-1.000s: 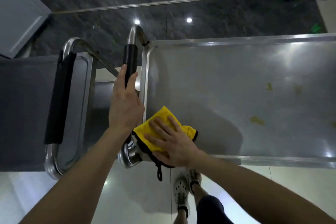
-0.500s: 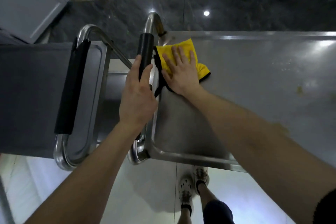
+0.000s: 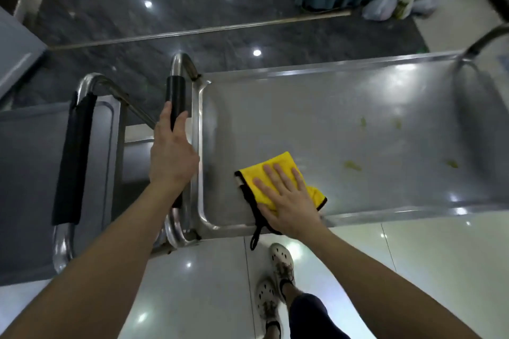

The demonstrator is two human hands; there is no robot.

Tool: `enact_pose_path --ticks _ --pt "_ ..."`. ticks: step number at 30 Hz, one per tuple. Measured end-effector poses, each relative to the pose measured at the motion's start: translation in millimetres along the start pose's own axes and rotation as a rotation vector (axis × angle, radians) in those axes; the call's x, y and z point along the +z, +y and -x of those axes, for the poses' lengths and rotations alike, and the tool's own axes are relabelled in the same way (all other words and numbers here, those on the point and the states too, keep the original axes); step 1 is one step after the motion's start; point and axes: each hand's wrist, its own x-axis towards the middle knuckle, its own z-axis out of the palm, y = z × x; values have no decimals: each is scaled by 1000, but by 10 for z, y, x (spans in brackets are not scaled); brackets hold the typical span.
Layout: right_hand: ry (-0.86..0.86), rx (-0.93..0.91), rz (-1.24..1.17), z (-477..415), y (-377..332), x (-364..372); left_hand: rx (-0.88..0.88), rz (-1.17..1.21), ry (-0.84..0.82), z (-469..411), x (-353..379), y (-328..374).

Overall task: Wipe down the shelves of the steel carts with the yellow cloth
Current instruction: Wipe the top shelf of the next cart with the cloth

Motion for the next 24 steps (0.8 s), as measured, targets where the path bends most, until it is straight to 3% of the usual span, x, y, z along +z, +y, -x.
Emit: enact_pose_path --ticks 4,6,8,11,13,17,24 --pt "12 369 111 510 783 -285 27 -1 17 -40 62 -14" --pt "-3 541 139 609 887 -339 66 -97 58 -74 85 -31" --pt "-30 596 145 575 845 -324 178 -251 145 -113 62 -37" --pt "-84 580 145 524 796 -346 462 -447 146 -91 60 75" --pt "-63 559 135 549 813 -351 542 -426 -7 6 174 384" --pt "-22 507 131 573 846 -291 407 -394 -432 132 621 1303" --pt "95 328 41 654 1077 -173 221 -414 -625 -267 1082 2186"
